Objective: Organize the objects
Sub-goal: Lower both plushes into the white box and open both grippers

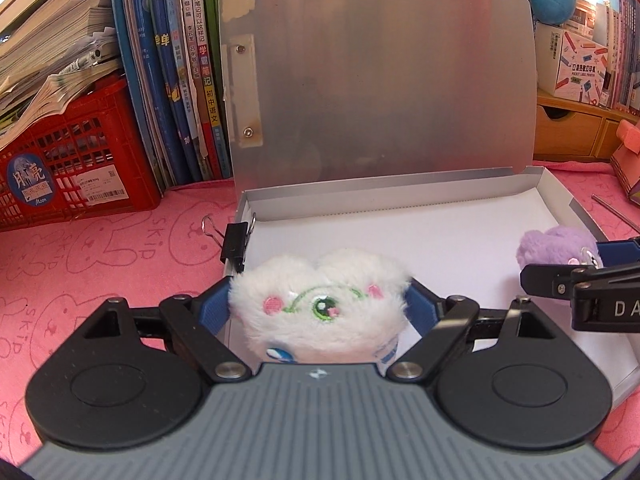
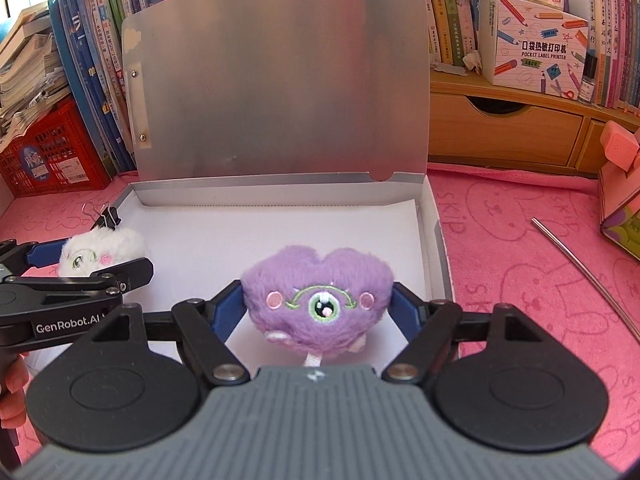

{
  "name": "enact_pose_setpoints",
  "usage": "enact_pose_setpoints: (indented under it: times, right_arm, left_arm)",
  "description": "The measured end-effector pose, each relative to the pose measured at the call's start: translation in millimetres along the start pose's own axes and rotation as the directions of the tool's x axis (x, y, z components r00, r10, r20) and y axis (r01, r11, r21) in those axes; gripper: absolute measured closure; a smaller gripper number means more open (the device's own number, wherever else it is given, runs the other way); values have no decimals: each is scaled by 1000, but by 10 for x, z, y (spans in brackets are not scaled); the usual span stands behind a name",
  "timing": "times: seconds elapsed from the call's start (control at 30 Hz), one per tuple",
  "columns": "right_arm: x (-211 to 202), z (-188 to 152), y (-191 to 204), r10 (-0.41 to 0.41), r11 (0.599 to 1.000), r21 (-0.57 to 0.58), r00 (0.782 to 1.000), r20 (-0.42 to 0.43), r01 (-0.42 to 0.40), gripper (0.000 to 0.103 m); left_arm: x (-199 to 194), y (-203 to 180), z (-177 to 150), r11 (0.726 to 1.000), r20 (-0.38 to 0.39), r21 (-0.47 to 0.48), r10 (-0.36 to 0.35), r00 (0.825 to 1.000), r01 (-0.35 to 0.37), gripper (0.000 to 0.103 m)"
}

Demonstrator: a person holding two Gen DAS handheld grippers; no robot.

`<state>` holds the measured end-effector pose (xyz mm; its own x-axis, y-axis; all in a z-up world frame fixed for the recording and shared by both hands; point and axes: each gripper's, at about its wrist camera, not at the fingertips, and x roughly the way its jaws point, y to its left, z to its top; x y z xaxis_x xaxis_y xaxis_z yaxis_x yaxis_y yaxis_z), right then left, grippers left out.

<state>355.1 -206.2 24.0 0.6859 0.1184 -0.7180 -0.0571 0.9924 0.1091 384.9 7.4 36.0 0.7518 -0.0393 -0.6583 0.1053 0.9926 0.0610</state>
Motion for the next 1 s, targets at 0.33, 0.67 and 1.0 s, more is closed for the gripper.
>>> enact_pose_setpoints:
  times: [0.33,0.67,1.0]
  right_arm:
    - [-20,-37,-88,15,1000,16,1000,16,-15,5]
    - [-307,-26,-126,29,999,14,997,65,-30,0]
    - [-714,-124,-51,66,997,-40,990,121,-61,0]
  left_arm:
    - [5,-56,-55,998,-21,61,15,1000,-14,10]
    - [-240,-52,-30,999,11,33,-22,1000,22,8]
    - [-746,-70,-136,996,81,47,-80,993,76,8]
